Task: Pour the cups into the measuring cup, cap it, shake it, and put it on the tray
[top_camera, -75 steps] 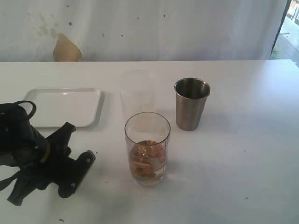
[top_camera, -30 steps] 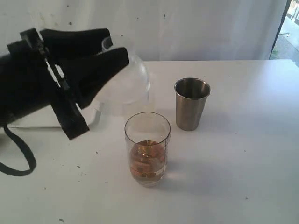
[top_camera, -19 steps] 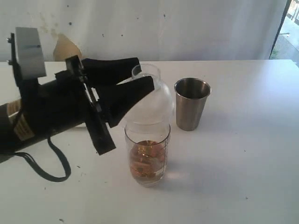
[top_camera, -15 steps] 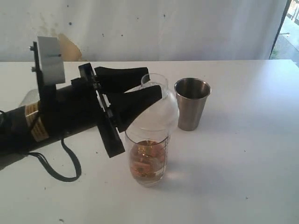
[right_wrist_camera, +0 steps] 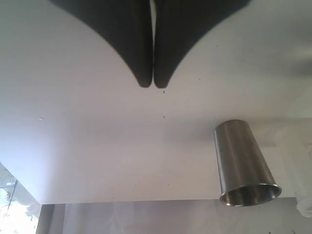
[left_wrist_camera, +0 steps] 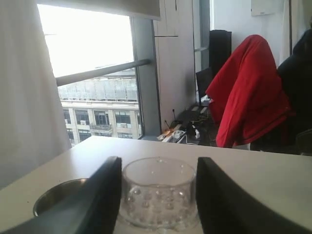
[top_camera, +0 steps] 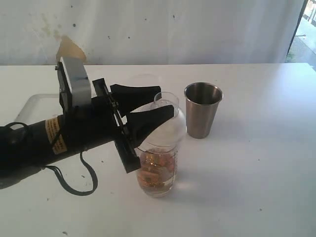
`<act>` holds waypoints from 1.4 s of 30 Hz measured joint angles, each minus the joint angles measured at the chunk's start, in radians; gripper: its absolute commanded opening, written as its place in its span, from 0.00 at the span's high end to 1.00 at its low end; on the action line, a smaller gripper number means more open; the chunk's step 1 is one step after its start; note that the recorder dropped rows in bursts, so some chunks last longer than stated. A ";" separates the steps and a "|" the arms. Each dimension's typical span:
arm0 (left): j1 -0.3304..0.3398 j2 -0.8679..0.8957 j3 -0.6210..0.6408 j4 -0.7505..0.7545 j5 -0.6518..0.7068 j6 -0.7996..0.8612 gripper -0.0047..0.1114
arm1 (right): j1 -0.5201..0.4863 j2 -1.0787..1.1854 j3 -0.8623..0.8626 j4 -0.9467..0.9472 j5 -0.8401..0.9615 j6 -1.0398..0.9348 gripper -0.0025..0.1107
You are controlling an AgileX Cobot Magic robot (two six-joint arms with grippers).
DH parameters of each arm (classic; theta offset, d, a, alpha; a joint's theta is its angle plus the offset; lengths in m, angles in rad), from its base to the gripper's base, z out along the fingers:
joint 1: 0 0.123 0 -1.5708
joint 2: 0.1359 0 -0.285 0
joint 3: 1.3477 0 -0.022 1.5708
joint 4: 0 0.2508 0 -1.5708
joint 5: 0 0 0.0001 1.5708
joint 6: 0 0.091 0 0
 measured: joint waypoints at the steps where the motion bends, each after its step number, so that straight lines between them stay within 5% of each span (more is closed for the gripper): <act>1: 0.000 0.005 0.000 -0.005 0.000 0.007 0.96 | 0.000 0.000 0.000 0.000 0.000 0.000 0.98; 21: 0.000 0.051 0.000 -0.040 -0.007 0.015 0.94 | 0.000 0.000 0.000 0.000 0.000 0.000 0.98; 31: 0.000 0.051 0.000 -0.043 -0.002 -0.019 0.39 | 0.000 0.000 0.000 0.000 0.000 0.000 0.98; 42: 0.000 0.051 0.000 -0.047 -0.003 -0.041 0.37 | 0.000 0.000 0.000 0.000 0.000 0.000 0.98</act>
